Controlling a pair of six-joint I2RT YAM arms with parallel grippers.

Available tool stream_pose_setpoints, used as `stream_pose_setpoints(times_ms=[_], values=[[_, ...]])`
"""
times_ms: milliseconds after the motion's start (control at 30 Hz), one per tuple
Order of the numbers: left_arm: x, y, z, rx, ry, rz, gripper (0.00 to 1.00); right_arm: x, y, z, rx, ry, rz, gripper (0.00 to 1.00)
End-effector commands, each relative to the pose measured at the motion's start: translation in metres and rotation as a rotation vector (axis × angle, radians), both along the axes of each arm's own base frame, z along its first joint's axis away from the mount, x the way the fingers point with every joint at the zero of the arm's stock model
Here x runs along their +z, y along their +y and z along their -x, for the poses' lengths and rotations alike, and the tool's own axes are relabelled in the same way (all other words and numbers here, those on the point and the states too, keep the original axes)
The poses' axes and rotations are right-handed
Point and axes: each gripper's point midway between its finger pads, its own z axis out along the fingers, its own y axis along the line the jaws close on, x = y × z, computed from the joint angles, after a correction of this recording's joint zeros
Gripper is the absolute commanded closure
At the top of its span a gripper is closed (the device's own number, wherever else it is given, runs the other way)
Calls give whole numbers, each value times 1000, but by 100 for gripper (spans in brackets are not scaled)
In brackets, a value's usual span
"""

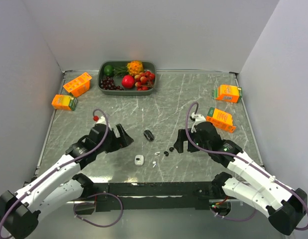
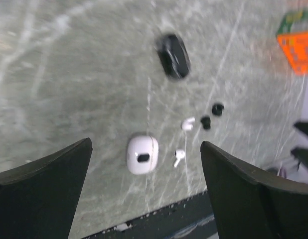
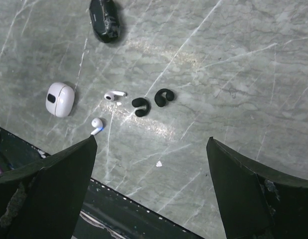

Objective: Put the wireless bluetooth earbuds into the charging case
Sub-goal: Pick up the charging case at the center of the board.

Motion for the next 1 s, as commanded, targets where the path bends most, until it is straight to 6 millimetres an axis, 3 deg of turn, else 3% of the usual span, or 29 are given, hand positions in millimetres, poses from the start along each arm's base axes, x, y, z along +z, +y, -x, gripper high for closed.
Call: stream_pose_setpoints(times_ms=[0, 100, 167, 233, 267, 533, 733, 967], values=[[10, -34, 18, -144, -52, 12, 4, 8, 8, -1, 47, -44, -12, 1], [-4, -57, 43, -193, -21, -53, 4, 7, 10, -2, 50, -42, -13, 0], [-22, -62, 47, -202, 17, -121, 4, 7, 12, -3, 49, -39, -19, 1], [-27, -69, 55, -230, 32, -175, 3, 7, 14, -3, 49, -35, -19, 1], [-35, -67, 52, -214, 35, -233, 1, 6, 13, -4, 42, -30, -13, 1], [-27, -61, 47, -179, 3, -296, 4, 2, 9, 0, 29, -27, -10, 1], [-54, -57, 48, -143, 79, -367, 6, 0, 9, 2, 23, -15, -17, 1], [-58, -64, 43, -190, 70, -412, 6, 6, 9, 3, 21, -16, -26, 1]])
